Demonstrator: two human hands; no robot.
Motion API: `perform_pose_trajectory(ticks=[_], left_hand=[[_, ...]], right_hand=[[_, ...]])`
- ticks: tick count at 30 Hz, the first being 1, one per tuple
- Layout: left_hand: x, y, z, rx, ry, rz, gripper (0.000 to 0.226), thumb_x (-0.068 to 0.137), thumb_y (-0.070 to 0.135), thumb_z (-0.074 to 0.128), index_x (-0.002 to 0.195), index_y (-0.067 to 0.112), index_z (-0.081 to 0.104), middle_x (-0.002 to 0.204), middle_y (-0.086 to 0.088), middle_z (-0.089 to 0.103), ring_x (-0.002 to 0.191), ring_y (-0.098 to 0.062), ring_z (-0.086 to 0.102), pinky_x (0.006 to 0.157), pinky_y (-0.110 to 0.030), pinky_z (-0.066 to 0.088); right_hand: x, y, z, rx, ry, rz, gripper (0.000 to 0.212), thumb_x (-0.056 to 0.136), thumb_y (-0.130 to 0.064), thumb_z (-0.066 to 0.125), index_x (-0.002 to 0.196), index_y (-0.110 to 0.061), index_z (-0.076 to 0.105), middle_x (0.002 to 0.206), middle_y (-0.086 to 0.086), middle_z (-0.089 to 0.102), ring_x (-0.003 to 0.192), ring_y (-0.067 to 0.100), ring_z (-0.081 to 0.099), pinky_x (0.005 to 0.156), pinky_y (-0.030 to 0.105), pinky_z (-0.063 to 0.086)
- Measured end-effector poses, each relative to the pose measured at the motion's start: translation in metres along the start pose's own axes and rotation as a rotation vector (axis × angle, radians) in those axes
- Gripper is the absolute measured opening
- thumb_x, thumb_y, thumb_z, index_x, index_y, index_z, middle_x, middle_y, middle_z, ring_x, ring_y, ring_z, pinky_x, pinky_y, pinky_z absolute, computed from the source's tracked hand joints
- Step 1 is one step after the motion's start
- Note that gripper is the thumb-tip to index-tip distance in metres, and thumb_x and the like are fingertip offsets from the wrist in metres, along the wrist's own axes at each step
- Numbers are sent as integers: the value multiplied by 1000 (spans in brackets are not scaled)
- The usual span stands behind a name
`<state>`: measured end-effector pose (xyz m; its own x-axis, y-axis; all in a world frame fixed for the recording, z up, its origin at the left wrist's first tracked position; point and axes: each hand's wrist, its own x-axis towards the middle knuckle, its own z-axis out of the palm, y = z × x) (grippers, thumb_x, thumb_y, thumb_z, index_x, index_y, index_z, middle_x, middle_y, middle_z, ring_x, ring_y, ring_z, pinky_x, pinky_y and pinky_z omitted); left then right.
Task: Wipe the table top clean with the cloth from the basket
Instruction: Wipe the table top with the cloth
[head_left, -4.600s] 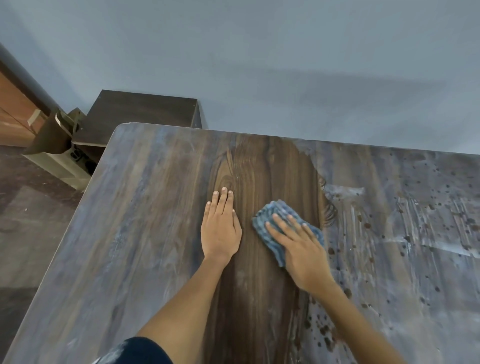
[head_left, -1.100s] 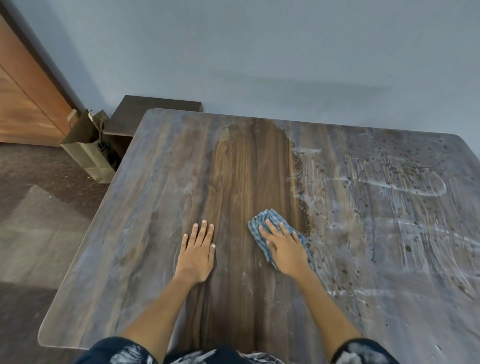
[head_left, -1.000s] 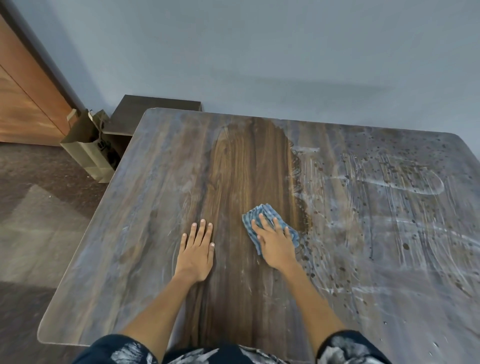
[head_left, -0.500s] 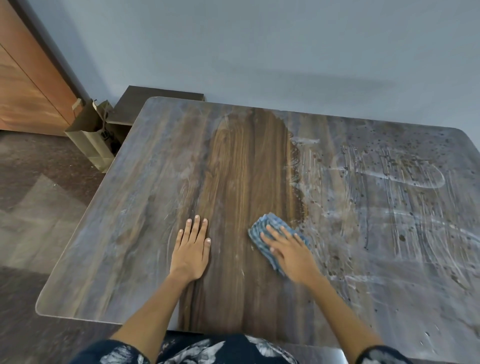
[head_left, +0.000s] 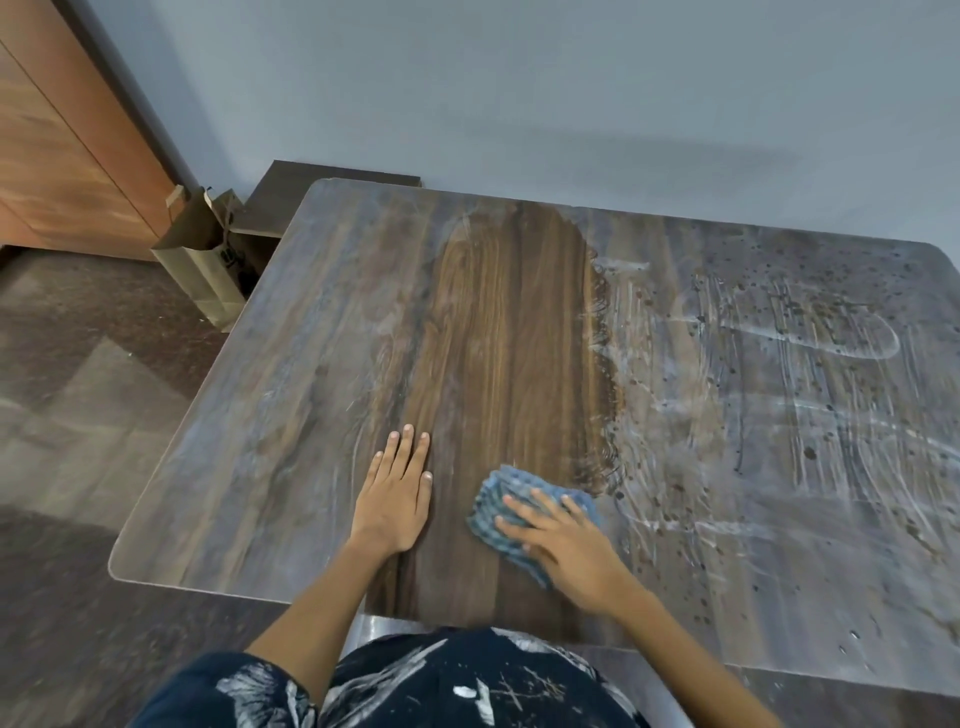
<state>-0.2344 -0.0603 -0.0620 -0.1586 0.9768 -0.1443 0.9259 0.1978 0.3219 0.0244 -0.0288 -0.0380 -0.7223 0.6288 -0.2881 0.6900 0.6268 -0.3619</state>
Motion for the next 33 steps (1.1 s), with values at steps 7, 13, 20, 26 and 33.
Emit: perform_pose_trajectory(ticks=[7,13,20,26,33], left_hand=[[-20,-4,4,31,-4,29,52,101,31,15,143,20,-12,155,0,-14,137,-11,-22,114,-30,-9],[-42,-7,6,16,5,70,53,101,30,20,148,16,1,157,-2,-5,144,-18,-8,115,-31,-5],[-70,-14,12,42,21,84,52,100,31,14,148,18,-3,155,1,-11,145,-17,-9,114,-29,-7],[-82,-14,5,-108,19,95,49,100,21,26,148,16,15,157,-1,6,145,-19,1,116,-31,1],[-80,-16,-22,-646,27,-57,38,99,5,32,134,3,45,146,-13,39,139,-22,29,114,-27,19]], right_hand=[[28,22,-25,49,179,404,44,104,-27,26,147,-35,27,158,-13,7,147,21,1,117,45,2],[39,-49,6,64,133,241,46,103,-25,30,147,-37,26,158,-15,7,147,20,-2,116,48,-3],[-55,-35,35,22,78,132,49,103,-26,27,144,-46,9,149,-26,-6,143,10,-13,113,35,-15],[-25,-32,7,19,153,472,46,103,-26,28,148,-35,22,159,-9,4,147,22,0,117,50,3],[19,-134,43,30,64,121,49,98,-35,40,146,-39,27,158,-14,6,147,24,-3,114,49,-10]])
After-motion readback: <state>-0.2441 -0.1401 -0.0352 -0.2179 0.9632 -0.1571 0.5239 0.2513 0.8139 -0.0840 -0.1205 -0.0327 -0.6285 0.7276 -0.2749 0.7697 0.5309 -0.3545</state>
